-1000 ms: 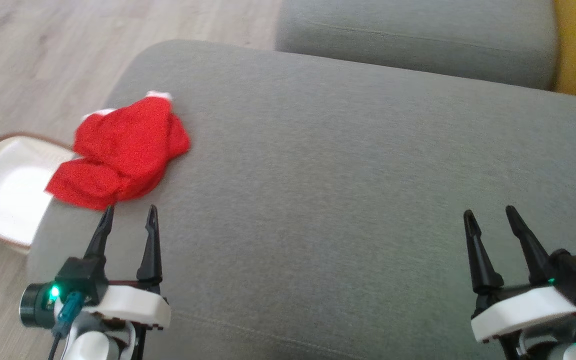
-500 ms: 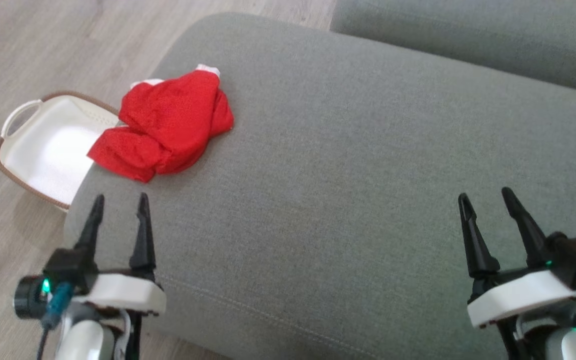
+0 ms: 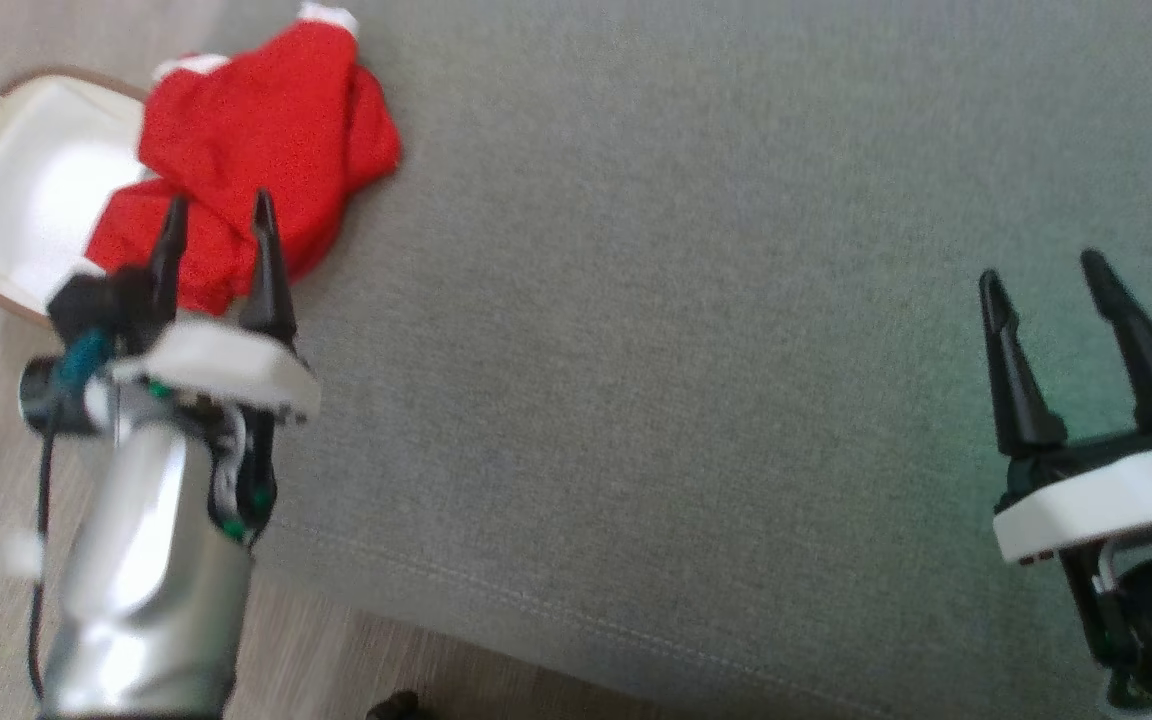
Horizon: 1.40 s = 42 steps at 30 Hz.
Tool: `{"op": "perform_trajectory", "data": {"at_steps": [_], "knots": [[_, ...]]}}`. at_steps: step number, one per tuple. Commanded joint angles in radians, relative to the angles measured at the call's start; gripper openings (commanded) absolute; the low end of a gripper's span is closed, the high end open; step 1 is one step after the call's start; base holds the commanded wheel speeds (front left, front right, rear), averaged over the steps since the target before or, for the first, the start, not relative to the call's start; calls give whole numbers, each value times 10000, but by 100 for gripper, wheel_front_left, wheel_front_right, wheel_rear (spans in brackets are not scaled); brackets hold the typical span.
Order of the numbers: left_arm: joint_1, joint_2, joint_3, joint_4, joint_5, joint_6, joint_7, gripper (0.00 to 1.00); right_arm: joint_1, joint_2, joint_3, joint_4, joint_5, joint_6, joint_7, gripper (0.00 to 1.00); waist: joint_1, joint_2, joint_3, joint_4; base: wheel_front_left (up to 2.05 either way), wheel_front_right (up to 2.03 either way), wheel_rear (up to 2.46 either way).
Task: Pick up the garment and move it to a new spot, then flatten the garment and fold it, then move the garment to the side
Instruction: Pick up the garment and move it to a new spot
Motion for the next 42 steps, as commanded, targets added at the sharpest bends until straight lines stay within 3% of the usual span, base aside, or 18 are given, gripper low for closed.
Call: {"op": "perform_trajectory", "data": {"at_steps": [1, 8, 13, 14, 15, 22, 27, 30, 35, 42], "knots": [[-594, 308, 441, 149, -70, -68, 118, 100, -313, -152, 213, -467, -43, 35, 73, 100, 0, 0, 756, -224, 0, 0, 0], [-2535, 628, 471, 3682, -525, -715, 1367, 100, -668, -328, 336, -517, 7, 35, 209, 100, 0, 0, 1302, -475, 0, 0, 0], [-3279, 812, 464, 5424, -759, -1060, 2195, 100, -810, -286, 379, -377, 40, 35, 96, 100, 0, 0, 1275, -646, 0, 0, 0], [-3405, 871, 456, 5642, -763, -1093, 2209, 91, -819, -265, 373, -342, 41, 35, 72, 100, 0, 0, 1257, -672, 0, 0, 0], [-3501, 930, 446, 5835, -755, -1106, 2168, 2, -826, -243, 377, -300, 44, 35, 44, 100, 0, 0, 1231, -704, 0, 0, 0], [-3719, 1239, 398, 6381, -603, -975, 946, 0, -797, -76, 375, 29, 129, 35, -250, 100, 0, 0, 788, -854, 0, 0, 0], [-3599, 1379, 492, 5760, -458, -632, -290, 0, -571, 107, 304, 323, 201, 35, -561, 100, 0, 0, -4, -900, 0, 0, 0], [-3194, 1421, 621, 4546, -286, -358, -393, 0, -393, 234, 298, 543, 249, 35, -773, 100, 0, 0, -605, -962, 0, 0, 0], [-1421, 1297, 791, 1044, 245, 140, -402, 0, -4, 435, 323, 854, 366, 35, -1148, 100, 0, 0, -1620, -1186, 0, 0, 0], [581, 919, 125, -2245, 697, 296, -343, 0, 400, 574, 427, 1065, 560, 35, -1348, 100, 0, 0, -2340, -1796, 0, 0, 0]]}}
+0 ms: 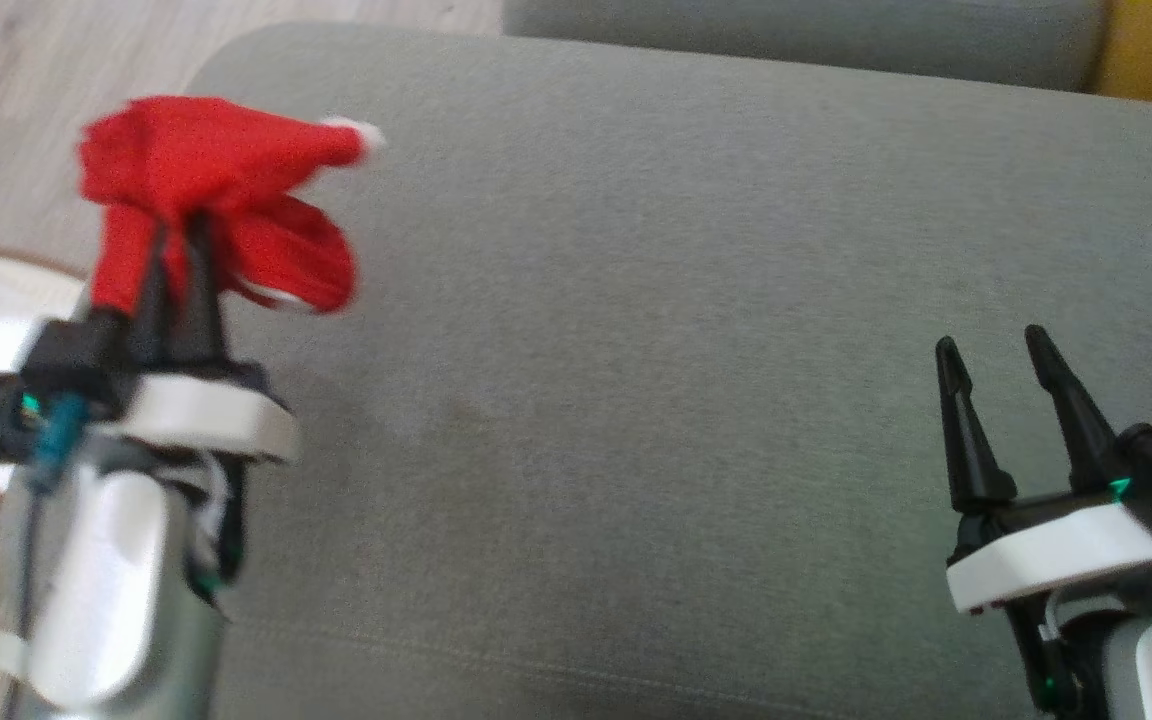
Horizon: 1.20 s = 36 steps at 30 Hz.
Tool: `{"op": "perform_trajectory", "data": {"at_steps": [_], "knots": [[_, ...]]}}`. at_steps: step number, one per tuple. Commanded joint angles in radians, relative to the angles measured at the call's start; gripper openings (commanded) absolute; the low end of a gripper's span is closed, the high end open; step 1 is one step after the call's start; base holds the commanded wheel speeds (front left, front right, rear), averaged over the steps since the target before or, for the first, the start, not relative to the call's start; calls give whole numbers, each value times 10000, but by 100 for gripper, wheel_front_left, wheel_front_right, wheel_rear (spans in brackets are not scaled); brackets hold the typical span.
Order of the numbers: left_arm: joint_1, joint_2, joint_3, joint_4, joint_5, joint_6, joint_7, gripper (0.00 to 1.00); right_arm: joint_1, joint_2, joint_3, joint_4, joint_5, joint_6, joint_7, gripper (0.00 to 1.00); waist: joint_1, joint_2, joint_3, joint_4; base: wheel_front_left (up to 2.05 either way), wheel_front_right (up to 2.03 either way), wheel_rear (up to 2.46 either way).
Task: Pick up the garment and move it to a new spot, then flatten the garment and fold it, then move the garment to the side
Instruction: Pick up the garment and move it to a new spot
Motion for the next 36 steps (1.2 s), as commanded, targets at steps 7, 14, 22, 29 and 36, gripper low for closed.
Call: {"op": "perform_trajectory", "data": {"at_steps": [7, 14, 22, 29, 36], "knots": [[795, -415, -1154, -1551, 166, -376, 691, 0, -55, 44, 439, -174, 239, 35, -208, 100, 0, -1, -238, -1612, 0, 0, 0], [797, -899, -2720, -729, 297, -1188, 1012, 0, -191, 58, 552, 19, 435, 35, -419, 100, 0, -1, 204, -3272, 0, 0, 0], [645, -1110, -3795, 689, 339, -1710, 1260, 0, -236, 60, 569, 347, 787, 35, -737, 100, 0, -1, 620, -4526, 0, 0, 0], [530, -1059, -4304, 1083, 379, -1934, 1004, 100, -169, 61, 528, 572, 913, 35, -910, 100, 0, -1, 642, -4641, 0, 0, 0], [788, -859, -4192, 155, 412, -1637, 420, 100, -119, 62, 463, 599, 801, 35, -863, 100, 0, -1, 232, -3944, 0, 0, 0]]}}
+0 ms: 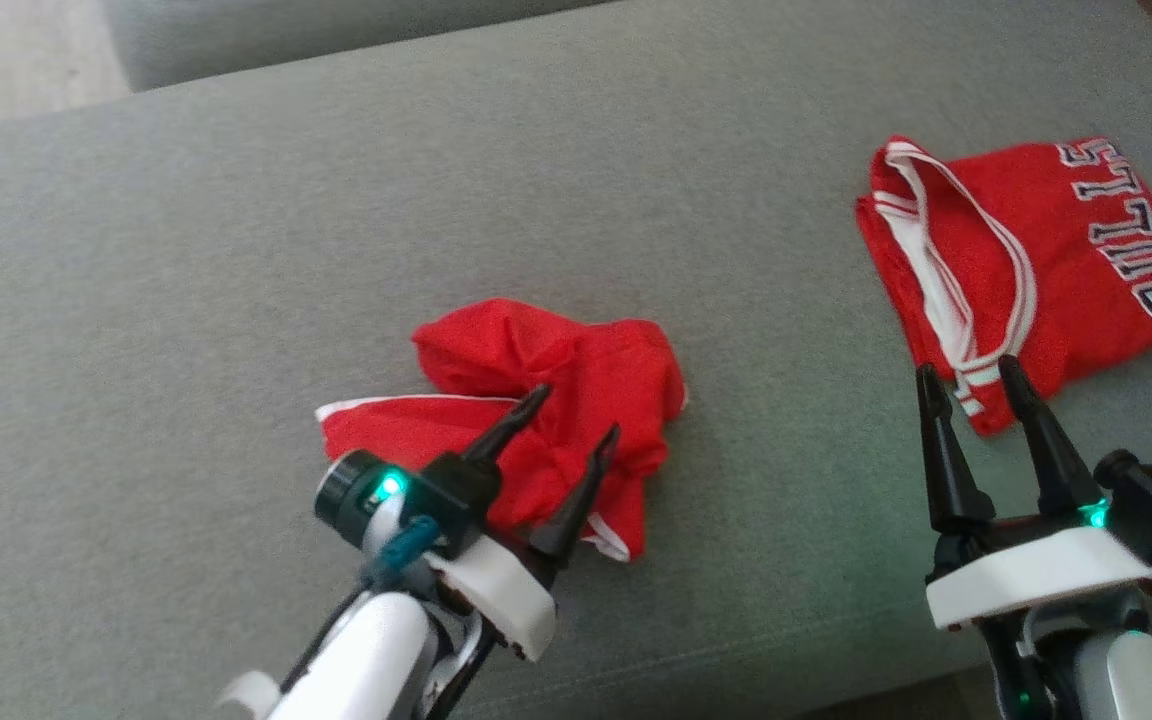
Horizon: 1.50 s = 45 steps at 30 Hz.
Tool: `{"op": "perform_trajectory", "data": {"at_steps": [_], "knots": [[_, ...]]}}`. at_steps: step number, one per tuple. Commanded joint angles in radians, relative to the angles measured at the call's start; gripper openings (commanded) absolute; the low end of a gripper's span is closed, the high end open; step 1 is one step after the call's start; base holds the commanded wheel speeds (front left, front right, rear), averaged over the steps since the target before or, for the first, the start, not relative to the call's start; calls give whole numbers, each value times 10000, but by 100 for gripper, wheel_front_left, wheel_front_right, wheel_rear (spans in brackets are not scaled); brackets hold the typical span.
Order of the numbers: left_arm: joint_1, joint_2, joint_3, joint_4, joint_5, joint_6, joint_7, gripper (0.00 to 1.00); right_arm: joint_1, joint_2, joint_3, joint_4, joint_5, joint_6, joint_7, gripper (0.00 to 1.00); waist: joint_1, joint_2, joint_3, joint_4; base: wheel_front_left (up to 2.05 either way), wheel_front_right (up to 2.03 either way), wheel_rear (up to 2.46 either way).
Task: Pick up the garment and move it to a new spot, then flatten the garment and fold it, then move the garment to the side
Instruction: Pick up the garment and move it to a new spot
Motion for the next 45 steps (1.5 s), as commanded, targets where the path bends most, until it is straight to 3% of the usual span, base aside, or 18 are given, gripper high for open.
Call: {"op": "perform_trajectory", "data": {"at_steps": [1, 12, 18, 45], "knots": [[-7, 110, 428, -558, -108, 122, -165, 100, -212, -52, 210, -317, -31, 35, -26, 100, 0, -1, -247, 363, 0, 0, 0], [676, 704, 2336, -1589, -611, 1643, -546, 100, -74, -51, 103, -533, -368, 35, 327, 100, 0, -1, -699, 1749, 0, 0, 0], [1245, 1147, 3303, -1901, -806, 2207, -623, 100, 47, -51, 95, -584, -567, 35, 560, 100, 0, -1, -928, 2145, 0, 0, 0], [2871, 1746, 3379, -2928, -936, 2509, -228, 100, 878, -70, 212, -729, -558, 35, 1112, 100, 0, -1, -1711, 1967, 0, 0, 0]]}}
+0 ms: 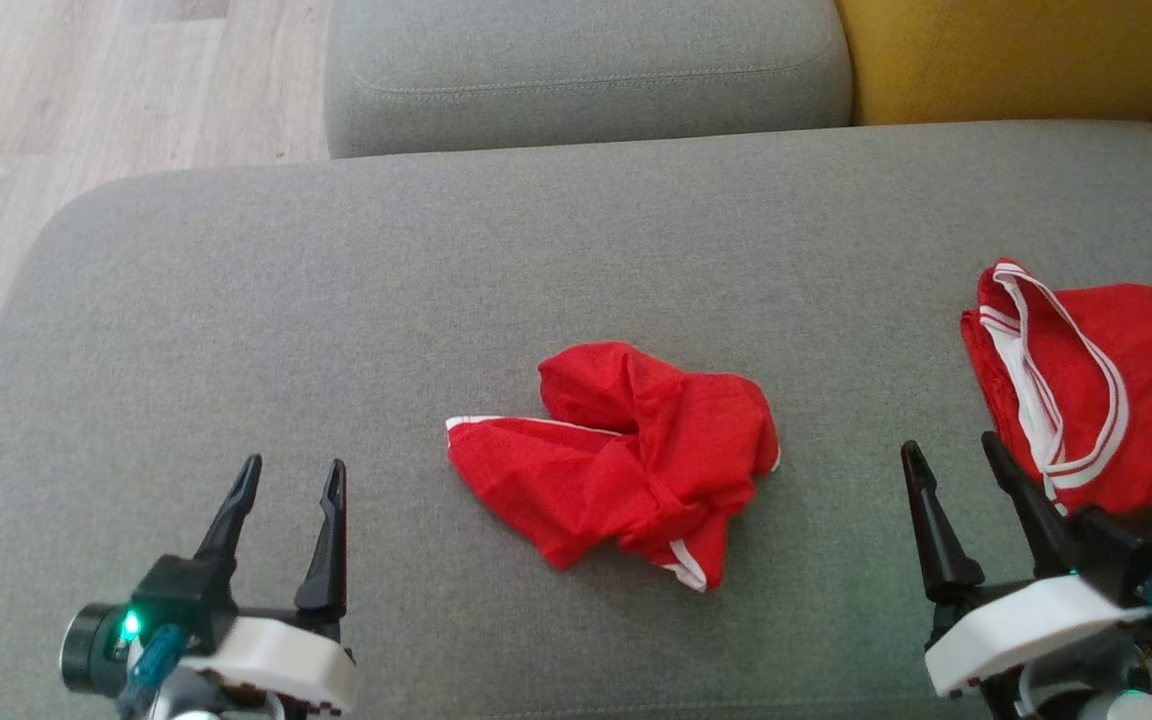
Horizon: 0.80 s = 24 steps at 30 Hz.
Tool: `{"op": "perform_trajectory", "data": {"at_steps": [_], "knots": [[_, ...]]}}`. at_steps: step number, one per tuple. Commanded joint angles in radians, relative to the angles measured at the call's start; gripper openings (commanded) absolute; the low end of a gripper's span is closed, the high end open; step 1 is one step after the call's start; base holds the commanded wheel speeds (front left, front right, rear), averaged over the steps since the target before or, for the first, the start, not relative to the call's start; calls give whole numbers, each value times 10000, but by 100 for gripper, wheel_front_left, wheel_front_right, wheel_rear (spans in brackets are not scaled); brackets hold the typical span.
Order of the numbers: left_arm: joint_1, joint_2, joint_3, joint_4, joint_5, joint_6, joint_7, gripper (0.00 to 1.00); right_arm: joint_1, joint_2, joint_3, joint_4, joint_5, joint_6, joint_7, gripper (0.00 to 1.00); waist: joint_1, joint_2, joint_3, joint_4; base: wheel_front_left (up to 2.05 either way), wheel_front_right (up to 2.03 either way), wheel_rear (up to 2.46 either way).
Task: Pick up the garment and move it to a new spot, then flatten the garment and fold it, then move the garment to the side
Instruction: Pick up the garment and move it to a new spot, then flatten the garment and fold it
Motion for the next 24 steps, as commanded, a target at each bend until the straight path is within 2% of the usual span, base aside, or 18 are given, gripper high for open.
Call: {"op": "perform_trajectory", "data": {"at_steps": [1, 16, 19, 24], "knots": [[-361, 213, 357, -373, -87, 84, -58, 100, -199, -68, 234, -409, 12, 35, 45, 100, 0, -1, 18, 6, 0, 0, 0], [-465, 256, 282, -434, -96, 182, -102, 100, -332, -61, 297, -447, -70, 35, 56, 100, 0, -1, 137, 93, 0, 0, 0], [-578, 255, 266, -485, -71, 209, -107, 100, -555, -140, 601, -340, -83, 35, 151, 100, 0, -1, 285, 147, 0, 0, 0], [-949, 225, 226, -561, -20, 212, -141, 100, -1416, -427, 1777, 188, 72, 35, 787, 100, 0, -1, 689, 315, 0, 0, 0]]}}
